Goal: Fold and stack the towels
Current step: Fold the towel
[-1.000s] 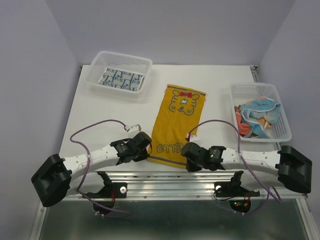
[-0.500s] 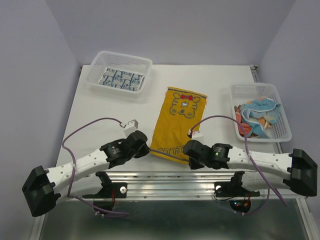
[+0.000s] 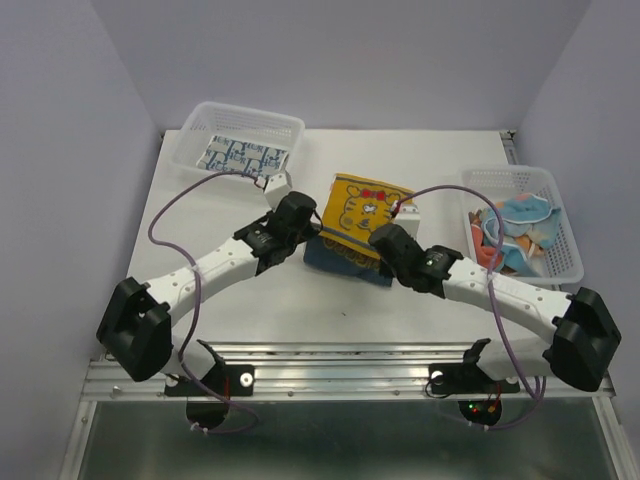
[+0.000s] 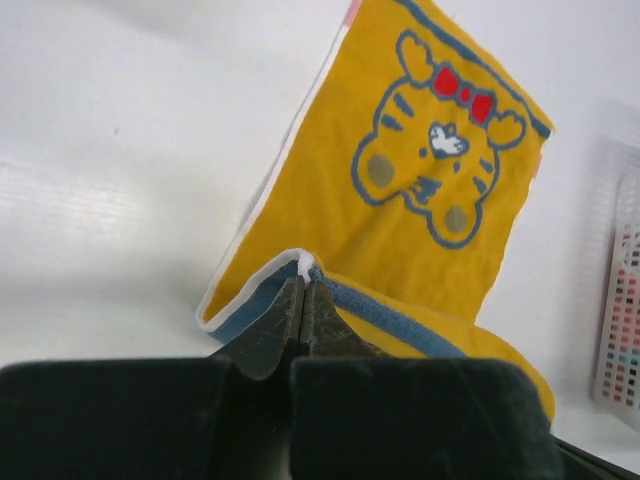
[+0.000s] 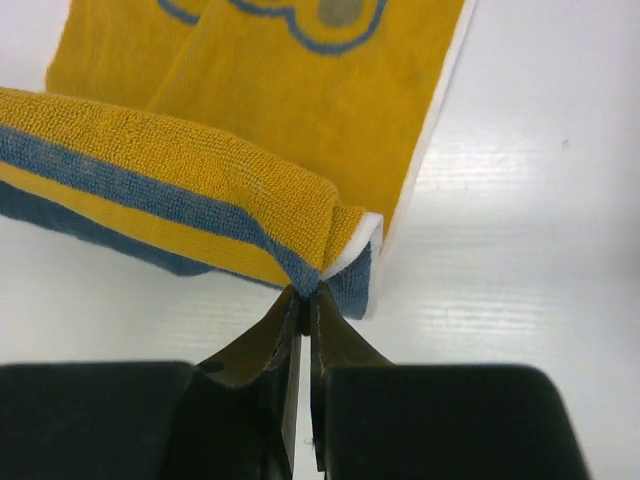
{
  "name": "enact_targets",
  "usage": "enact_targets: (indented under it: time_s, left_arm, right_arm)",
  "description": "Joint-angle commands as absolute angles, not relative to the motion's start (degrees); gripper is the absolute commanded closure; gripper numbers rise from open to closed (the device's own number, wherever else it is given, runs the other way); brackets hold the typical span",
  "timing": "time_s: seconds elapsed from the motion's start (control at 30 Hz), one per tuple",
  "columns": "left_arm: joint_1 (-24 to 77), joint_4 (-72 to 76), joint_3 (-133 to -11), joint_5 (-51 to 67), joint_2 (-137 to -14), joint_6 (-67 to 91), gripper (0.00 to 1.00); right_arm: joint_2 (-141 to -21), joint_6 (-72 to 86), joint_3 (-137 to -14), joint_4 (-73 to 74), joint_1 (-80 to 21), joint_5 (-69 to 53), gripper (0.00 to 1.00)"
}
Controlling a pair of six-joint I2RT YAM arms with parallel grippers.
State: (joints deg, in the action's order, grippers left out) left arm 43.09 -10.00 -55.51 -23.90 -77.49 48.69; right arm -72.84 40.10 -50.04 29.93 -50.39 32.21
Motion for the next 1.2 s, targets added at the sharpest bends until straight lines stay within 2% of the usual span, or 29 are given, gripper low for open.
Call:
enact_targets:
  time_s: [0.0, 0.13, 0.47, 0.87, 1.17]
  left_arm:
    - [40.70, -4.31, -62.91, -26.54, -82.34, 41.58, 1.00]
    - [38.94, -4.31, -72.22, -25.84, -88.49, 37.36, 1.00]
    - [35.42, -4.83, -85.68, -24.26, -101.15, 30.68, 1.00]
    - [33.31, -7.12, -99.84, -23.47, -115.21, 25.93, 1.00]
    - [32.34, -6.68, -108.45, -22.32, -122.96, 22.33, 1.00]
  right_arm:
    - [-74.18, 31.91, -56.07, 23.03, -45.11, 33.58, 0.99]
    - [-75.93, 28.13, -58.71, 20.05, -40.00, 30.69, 0.99]
    - [-84.19, 22.24, -63.71, 14.25, -29.19, 21.28, 0.99]
    - [-93.42, 21.09, -68.20, 10.90, -23.29, 14.59, 0.99]
    - [-97.64, 22.59, -71.28, 11.69, -21.09, 16.53, 0.99]
